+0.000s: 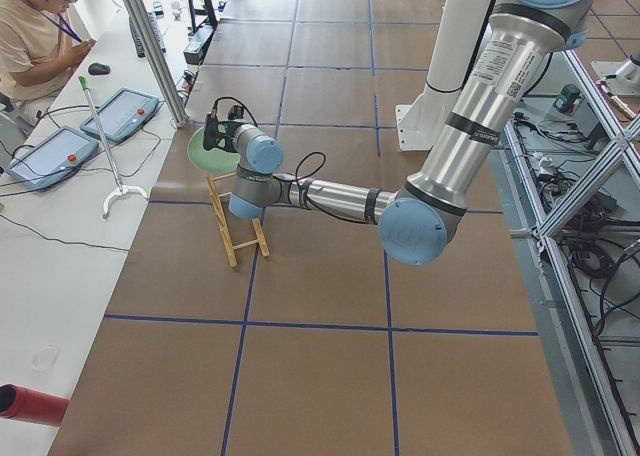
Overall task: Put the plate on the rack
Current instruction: 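Lower the upright plate into a rack slot with the left gripper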
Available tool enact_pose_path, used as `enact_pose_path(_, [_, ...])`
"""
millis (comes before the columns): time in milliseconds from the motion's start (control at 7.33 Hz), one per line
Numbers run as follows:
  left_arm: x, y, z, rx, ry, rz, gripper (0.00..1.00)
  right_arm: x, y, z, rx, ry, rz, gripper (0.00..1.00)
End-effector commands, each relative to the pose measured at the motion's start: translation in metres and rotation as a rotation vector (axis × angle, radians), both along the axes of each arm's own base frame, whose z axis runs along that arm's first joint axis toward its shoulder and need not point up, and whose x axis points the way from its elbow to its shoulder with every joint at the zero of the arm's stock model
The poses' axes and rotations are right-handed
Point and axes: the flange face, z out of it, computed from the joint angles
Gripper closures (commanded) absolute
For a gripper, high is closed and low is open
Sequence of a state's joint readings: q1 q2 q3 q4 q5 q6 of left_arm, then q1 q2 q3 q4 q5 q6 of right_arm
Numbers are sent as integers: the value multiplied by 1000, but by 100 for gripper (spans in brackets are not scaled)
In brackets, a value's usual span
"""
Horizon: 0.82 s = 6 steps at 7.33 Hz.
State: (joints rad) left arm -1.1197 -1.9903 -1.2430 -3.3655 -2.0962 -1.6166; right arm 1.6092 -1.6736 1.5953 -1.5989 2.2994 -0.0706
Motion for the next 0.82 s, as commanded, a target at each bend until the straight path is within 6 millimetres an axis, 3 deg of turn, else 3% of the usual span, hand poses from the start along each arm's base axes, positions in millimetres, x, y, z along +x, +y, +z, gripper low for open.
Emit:
enact_pose_path(0, [11, 2, 8, -11, -9, 10, 100, 0, 0, 0, -1, 0, 0, 0])
enact_pose_path(682, [24, -11, 23, -32, -43, 12, 100, 0, 0, 0, -1, 0, 0, 0])
